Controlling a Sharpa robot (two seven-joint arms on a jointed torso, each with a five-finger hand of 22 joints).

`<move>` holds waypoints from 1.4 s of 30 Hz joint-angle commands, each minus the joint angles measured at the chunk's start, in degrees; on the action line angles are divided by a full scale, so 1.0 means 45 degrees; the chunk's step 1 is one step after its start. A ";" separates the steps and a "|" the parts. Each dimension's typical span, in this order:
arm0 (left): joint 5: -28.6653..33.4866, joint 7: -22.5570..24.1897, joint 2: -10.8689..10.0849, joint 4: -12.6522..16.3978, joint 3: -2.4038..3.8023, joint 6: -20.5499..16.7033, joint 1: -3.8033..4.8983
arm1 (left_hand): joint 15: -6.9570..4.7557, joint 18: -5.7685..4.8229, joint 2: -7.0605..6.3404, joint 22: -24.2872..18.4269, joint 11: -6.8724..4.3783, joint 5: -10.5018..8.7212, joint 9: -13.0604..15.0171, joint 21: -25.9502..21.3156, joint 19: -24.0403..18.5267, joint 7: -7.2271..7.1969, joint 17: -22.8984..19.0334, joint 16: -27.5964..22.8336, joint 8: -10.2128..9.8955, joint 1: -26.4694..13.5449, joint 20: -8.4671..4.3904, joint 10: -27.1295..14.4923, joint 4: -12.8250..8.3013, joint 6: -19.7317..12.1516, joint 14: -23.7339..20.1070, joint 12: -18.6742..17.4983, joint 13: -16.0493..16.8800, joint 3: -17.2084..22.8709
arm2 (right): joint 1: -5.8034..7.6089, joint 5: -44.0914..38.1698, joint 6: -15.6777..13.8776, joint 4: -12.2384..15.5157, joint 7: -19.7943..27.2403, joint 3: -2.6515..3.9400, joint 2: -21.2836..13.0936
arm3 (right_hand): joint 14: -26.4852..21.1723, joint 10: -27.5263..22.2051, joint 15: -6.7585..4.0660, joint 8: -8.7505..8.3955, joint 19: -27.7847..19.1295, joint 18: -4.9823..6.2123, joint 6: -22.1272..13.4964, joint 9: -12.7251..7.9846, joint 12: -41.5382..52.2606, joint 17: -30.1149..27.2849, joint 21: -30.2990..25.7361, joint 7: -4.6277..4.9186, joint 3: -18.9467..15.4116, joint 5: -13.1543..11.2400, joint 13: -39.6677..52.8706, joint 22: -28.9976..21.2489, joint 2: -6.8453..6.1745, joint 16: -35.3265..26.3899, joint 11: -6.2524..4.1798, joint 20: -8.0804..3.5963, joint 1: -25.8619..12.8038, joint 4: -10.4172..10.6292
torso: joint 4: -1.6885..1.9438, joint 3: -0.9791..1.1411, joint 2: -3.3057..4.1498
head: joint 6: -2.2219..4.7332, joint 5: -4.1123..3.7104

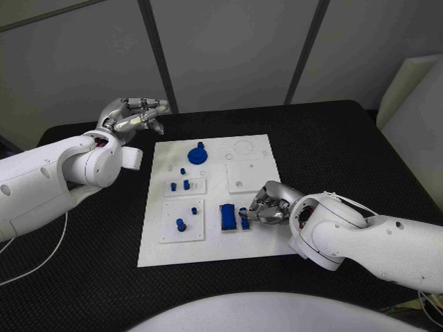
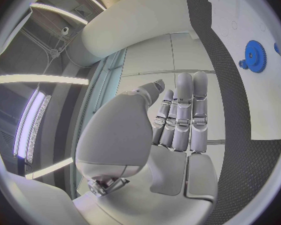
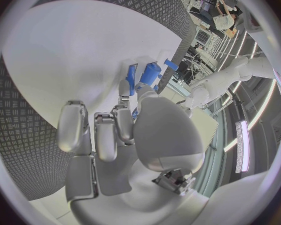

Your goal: Assemble the parts on the task board

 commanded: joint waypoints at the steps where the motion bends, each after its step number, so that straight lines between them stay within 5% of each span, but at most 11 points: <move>1: 0.0037 0.0042 0.0000 0.0016 0.0010 0.0090 0.0022 | 0.0040 -0.0146 0.0040 -0.0016 0.0019 -0.0053 -0.0009 -0.0081 -0.0086 0.0015 -0.0016 -0.0023 0.0078 -0.0065 0.0036 -0.0071 -0.0021 -0.0091 -0.0091 0.0045 -0.0006 -0.0071 | -0.0001 -0.0053 0.0259 0.0086 0.0211 -0.0012 0.0026 | 0.1211 0.0117 -0.0091 0.0083 0.0038 -0.0036 -0.0036 0.0041 0.0089 0.2686 0.0072 0.0014 -0.0228 0.0059 0.0910 0.0021 -0.0064 0.0047 -0.0040 -0.0092 -0.0332 0.0025 | 0.0005 -0.0002 0.0007 | -0.0011 -0.0001; 6: 0.0037 0.0044 -0.0014 0.0014 0.0010 0.0083 0.0022 | 0.0040 -0.0146 0.0040 -0.0016 0.0019 -0.0053 -0.0009 -0.0081 -0.0086 0.0015 -0.0016 -0.0023 0.0078 -0.0065 0.0036 -0.0071 -0.0021 -0.0091 -0.0091 0.0045 -0.0006 -0.0071 | -0.0002 -0.0447 0.0110 0.0183 0.0364 -0.0012 -0.0073 | 0.1210 0.0117 -0.0069 0.0139 0.0026 -0.0033 -0.0053 0.0134 0.0060 0.2683 0.0054 0.0034 -0.0920 -0.0881 0.0914 0.0014 -0.0210 0.0044 -0.0016 -0.0075 -0.1123 0.0028 | -0.0004 0.0000 0.0002 | -0.0011 0.0006; 12: 0.0037 0.0046 -0.0017 0.0010 0.0010 0.0084 0.0022 | 0.0040 -0.0146 0.0040 -0.0016 0.0019 -0.0053 -0.0009 -0.0081 -0.0086 0.0015 -0.0016 -0.0023 0.0078 -0.0065 0.0036 -0.0071 -0.0021 -0.0091 -0.0091 0.0045 -0.0006 -0.0071 | -0.0003 -0.1065 -0.0419 0.0295 0.0959 -0.0012 -0.0396 | 0.1183 -0.0061 -0.0020 -0.0008 -0.0100 0.0007 -0.0434 0.0145 -0.0316 0.2564 -0.0095 0.0144 -0.1352 -0.1659 0.0708 -0.0153 -0.0290 -0.0024 0.0067 -0.0045 -0.1044 -0.0065 | -0.0006 0.0006 -0.0007 | 0.0005 0.0025; 21: 0.0037 0.0051 0.0023 -0.0021 0.0009 0.0090 0.0021 | 0.0040 -0.0146 0.0040 -0.0016 0.0019 -0.0053 -0.0009 -0.0081 -0.0086 0.0015 -0.0016 -0.0023 0.0078 -0.0065 0.0036 -0.0071 -0.0021 -0.0091 -0.0091 0.0045 -0.0006 -0.0071 | -0.0002 -0.1982 -0.1062 0.0434 0.3218 -0.0014 -0.0934 | 0.1176 -0.0350 0.0496 -0.1407 -0.0206 0.0026 -0.2037 -0.0488 -0.0599 0.2535 -0.0215 0.0922 -0.1086 -0.1518 0.0584 -0.0254 0.0106 -0.0043 0.0710 0.0376 0.1339 -0.0978 | -0.0006 0.0005 -0.0003 | 0.0011 0.0007; 27: 0.0037 0.0050 0.0037 -0.0031 0.0009 0.0091 0.0020 | 0.0040 -0.0146 0.0040 -0.0016 0.0019 -0.0053 -0.0009 -0.0081 -0.0086 0.0015 -0.0016 -0.0023 0.0078 -0.0065 0.0036 -0.0071 -0.0021 -0.0091 -0.0091 0.0045 -0.0006 -0.0071 | -0.0005 -0.2465 -0.0815 0.0352 0.4311 -0.0018 -0.1055 | 0.1178 -0.0416 0.0671 -0.2102 -0.0222 0.0038 -0.2327 -0.1074 -0.0572 0.2558 -0.0219 0.1195 -0.0378 -0.1856 0.0603 -0.0245 0.0470 -0.0029 0.0902 0.0566 0.2681 -0.1641 | 0.0001 0.0006 0.0011 | 0.0005 0.0011; 33: 0.0037 0.0045 0.0040 -0.0031 0.0009 0.0095 0.0019 | 0.0040 -0.0146 0.0040 -0.0016 0.0019 -0.0053 -0.0009 -0.0081 -0.0086 0.0015 -0.0016 -0.0023 0.0078 -0.0065 0.0036 -0.0071 -0.0021 -0.0091 -0.0091 0.0045 -0.0006 -0.0071 | -0.0008 -0.2597 -0.0480 0.0188 0.4692 -0.0025 -0.0997 | 0.1187 -0.0419 0.0737 -0.2508 -0.0215 0.0037 -0.2221 -0.1621 -0.0493 0.2608 -0.0183 0.1269 0.0293 -0.1733 0.0639 -0.0194 0.0544 0.0000 0.0964 0.0657 0.3318 -0.2030 | 0.0014 0.0006 0.0016 | -0.0014 0.0005; 42: 0.0037 0.0041 0.0032 -0.0030 0.0009 0.0088 0.0019 | 0.0040 -0.0146 0.0040 -0.0016 0.0019 -0.0053 -0.0009 -0.0081 -0.0086 0.0015 -0.0016 -0.0023 0.0078 -0.0065 0.0036 -0.0071 -0.0021 -0.0091 -0.0091 0.0045 -0.0006 -0.0071 | -0.0011 -0.2602 0.0295 -0.0004 0.4679 -0.0060 -0.0857 | 0.1189 -0.0377 0.0688 -0.2589 -0.0208 0.0032 -0.1580 -0.2025 -0.0391 0.2627 -0.0146 0.1188 0.0884 -0.1457 0.0685 -0.0143 0.0519 0.0011 0.0913 0.0631 0.3277 -0.2094 | 0.0005 0.0000 0.0018 | -0.0080 0.0028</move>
